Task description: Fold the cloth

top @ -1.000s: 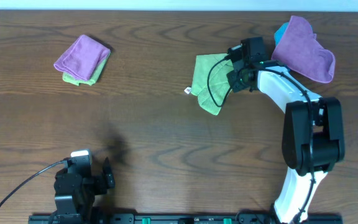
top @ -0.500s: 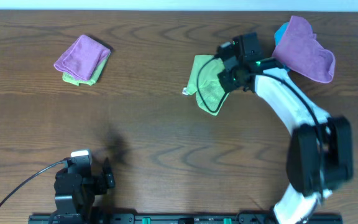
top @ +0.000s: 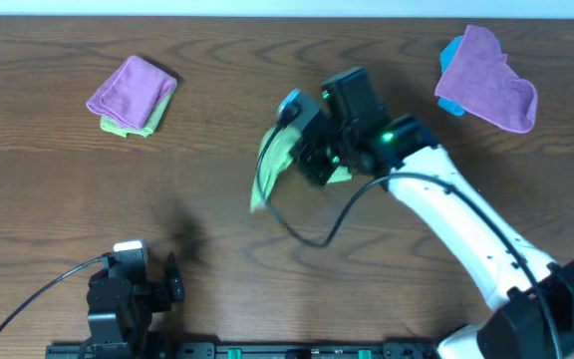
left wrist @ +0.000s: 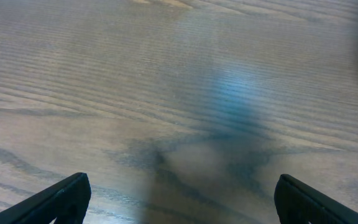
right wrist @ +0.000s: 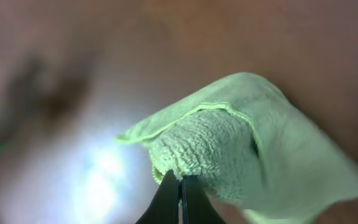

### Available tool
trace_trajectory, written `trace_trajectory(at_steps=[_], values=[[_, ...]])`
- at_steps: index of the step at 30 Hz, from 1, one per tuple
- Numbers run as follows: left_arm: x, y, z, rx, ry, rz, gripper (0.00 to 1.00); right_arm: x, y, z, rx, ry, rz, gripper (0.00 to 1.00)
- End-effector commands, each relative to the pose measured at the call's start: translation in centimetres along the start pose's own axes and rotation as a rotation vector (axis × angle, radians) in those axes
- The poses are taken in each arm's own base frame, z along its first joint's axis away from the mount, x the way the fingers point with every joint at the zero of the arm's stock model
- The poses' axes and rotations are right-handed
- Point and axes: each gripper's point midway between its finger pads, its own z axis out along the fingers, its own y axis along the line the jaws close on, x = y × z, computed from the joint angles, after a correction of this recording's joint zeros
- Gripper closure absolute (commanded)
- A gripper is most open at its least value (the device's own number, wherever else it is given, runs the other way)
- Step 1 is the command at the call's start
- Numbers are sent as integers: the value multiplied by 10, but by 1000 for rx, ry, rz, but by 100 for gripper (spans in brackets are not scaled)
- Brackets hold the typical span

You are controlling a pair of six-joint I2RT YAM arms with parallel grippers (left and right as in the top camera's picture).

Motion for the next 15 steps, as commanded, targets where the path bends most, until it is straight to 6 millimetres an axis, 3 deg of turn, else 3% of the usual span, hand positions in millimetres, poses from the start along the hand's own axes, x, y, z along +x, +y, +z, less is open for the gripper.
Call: trace_trajectory(at_steps=[1,4,5,8,15], values=[[15,1,7,-8,44,-16,5,-3,54,0,-193,-3,-98,84],[15,1,7,-8,44,-16,5,9,68,3,-206,56,-107,48],[15,1,7,-8,44,-16,5,12,68,4,-191,70,-109,40],[15,1,7,-8,44,-16,5,13,53,6,-106,84,-98,34],[15,1,7,-8,44,-16,4,13,0,9,67,85,8,35]])
